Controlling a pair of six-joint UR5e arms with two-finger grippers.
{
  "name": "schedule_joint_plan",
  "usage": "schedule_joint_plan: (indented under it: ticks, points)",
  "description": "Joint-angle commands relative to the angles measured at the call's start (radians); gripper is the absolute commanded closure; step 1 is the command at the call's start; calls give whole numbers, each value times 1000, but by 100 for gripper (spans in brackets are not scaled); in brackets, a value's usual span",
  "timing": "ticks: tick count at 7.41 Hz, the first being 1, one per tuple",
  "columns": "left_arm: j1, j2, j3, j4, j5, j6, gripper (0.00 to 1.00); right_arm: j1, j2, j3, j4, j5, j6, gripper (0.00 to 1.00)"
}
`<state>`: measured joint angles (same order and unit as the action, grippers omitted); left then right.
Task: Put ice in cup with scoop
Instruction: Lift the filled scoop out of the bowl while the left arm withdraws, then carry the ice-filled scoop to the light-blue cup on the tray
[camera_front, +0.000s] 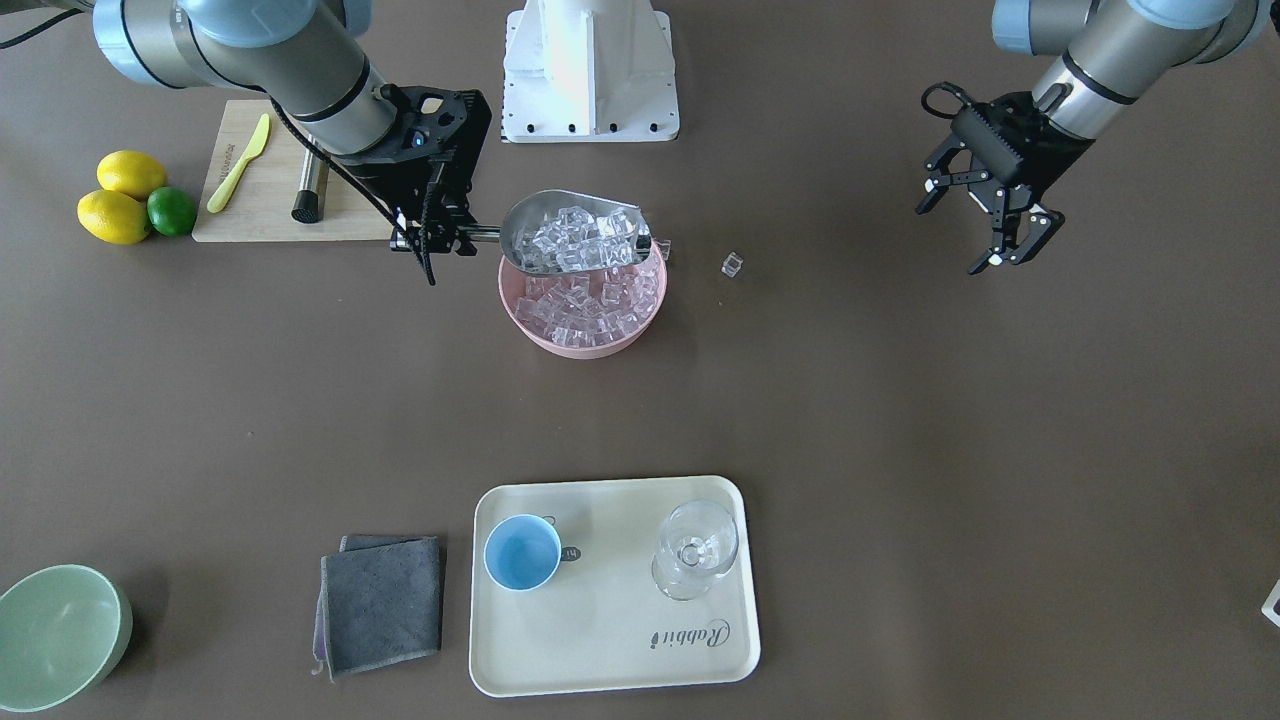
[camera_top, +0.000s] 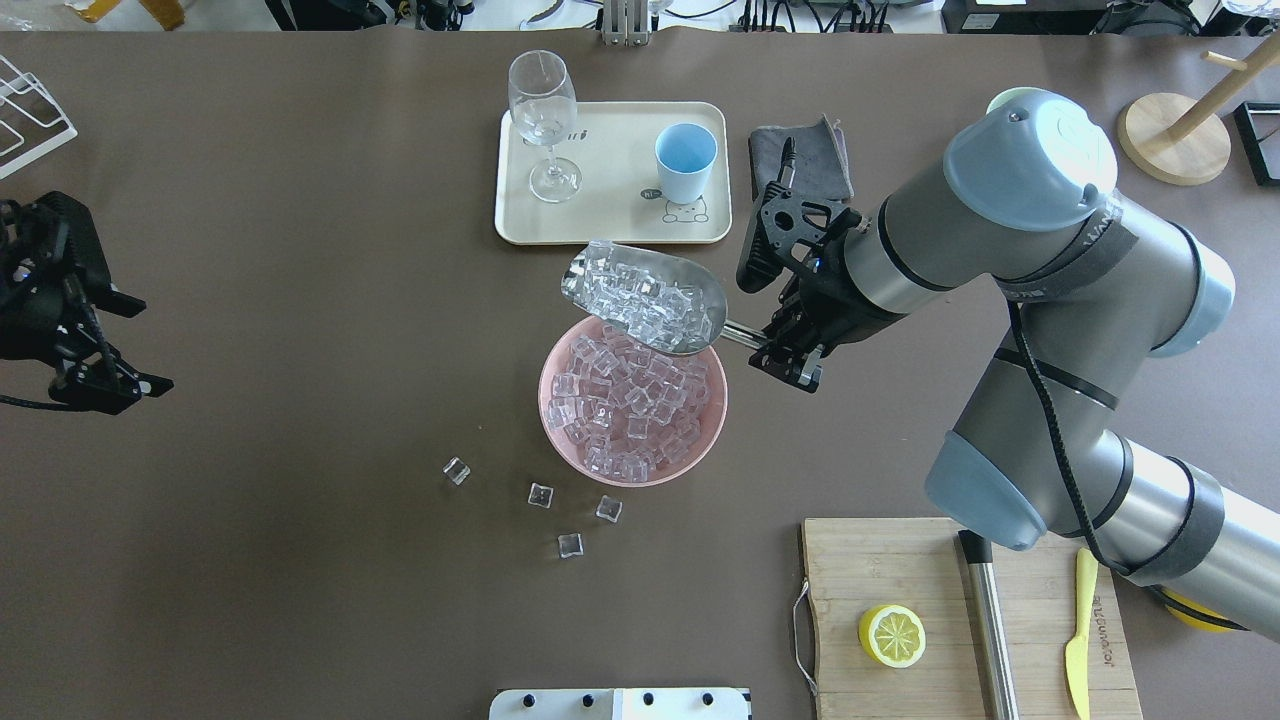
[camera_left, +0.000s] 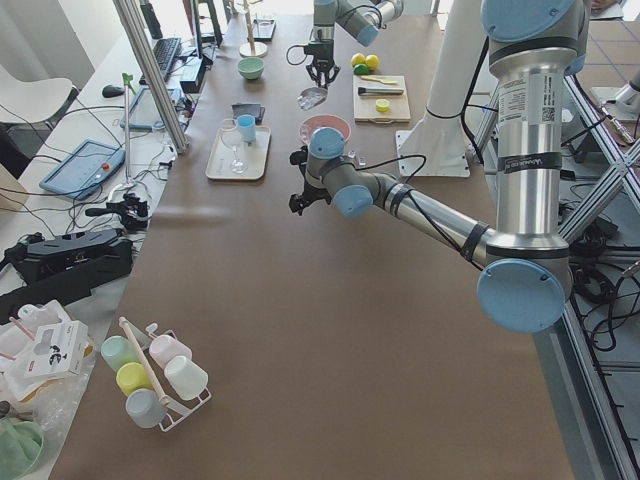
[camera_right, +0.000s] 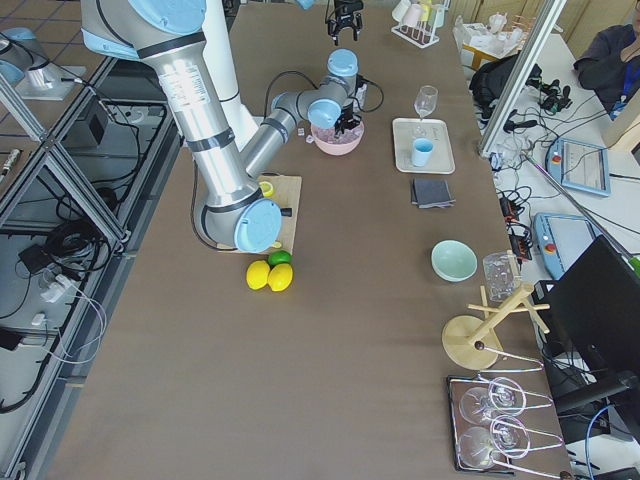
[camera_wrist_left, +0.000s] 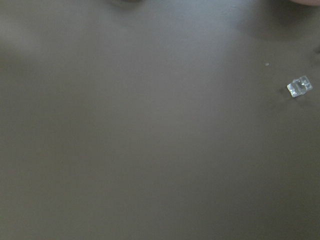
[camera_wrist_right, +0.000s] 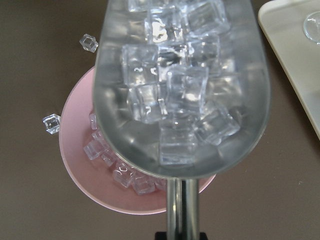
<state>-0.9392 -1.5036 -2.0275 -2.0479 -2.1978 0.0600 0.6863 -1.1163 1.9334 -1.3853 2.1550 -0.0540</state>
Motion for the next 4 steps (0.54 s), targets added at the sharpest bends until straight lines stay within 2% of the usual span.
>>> schedule_joint_plan:
  ticks: [1,2,4]
  points:
    - [-204,68,6,200,-106,122,1,56,-23,-2,-6,23,151,100]
    - [-263,71,9,286,-115,124,1,77,-40,-2,-24,29,263,100]
    - [-367,88,38,388,-115,123,1,99,-37,31,-195,20,383,100]
